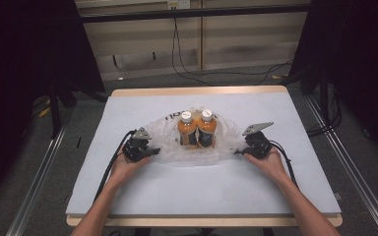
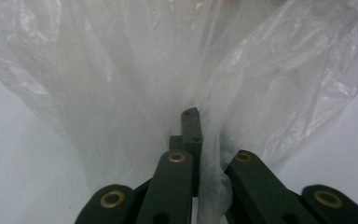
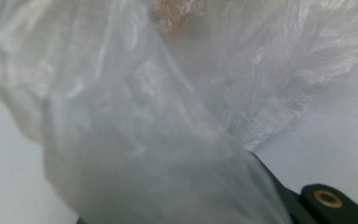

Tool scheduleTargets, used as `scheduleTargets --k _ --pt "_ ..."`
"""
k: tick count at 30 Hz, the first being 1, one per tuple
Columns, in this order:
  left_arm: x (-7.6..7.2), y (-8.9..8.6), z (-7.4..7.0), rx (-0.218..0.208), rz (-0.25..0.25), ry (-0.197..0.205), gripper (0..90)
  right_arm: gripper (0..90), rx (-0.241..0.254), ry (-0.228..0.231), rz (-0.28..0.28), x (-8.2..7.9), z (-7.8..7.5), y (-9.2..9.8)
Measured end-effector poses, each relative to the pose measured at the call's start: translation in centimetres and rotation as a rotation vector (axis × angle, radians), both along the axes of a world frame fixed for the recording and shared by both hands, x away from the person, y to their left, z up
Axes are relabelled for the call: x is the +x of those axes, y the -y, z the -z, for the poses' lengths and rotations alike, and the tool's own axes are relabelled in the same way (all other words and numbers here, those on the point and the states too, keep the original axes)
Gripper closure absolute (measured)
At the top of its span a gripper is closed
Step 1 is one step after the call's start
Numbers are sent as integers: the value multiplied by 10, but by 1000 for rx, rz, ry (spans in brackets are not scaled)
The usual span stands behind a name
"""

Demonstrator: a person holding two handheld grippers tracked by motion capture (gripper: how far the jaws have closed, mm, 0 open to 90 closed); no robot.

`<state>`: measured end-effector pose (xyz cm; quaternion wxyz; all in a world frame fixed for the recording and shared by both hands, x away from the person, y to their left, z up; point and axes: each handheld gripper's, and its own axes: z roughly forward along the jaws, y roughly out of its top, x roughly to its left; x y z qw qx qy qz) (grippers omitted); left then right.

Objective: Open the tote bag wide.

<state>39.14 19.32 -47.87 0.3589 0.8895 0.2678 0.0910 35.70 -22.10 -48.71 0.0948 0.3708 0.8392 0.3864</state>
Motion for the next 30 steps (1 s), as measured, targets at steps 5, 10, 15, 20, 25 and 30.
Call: scheduleTargets --k 5,10,15,20,25,30 --pt "-1 -8 -6 -69 3 6 833 747 32 22 4 -1 -2 1" --pt "-10 -21 -19 -160 -1 -20 606 528 98 56 16 -8 -17 9" --pt "-26 -38 -32 -235 -18 -2 447 334 146 107 8 -25 -36 15" --pt "-45 -60 -41 -281 -37 20 369 224 186 127 -6 -44 -49 24" --pt "-61 -72 -44 -304 -42 43 348 241 219 155 15 -59 -57 37" --pt "-72 -84 -61 -366 -48 97 340 353 262 215 11 -63 -79 44"
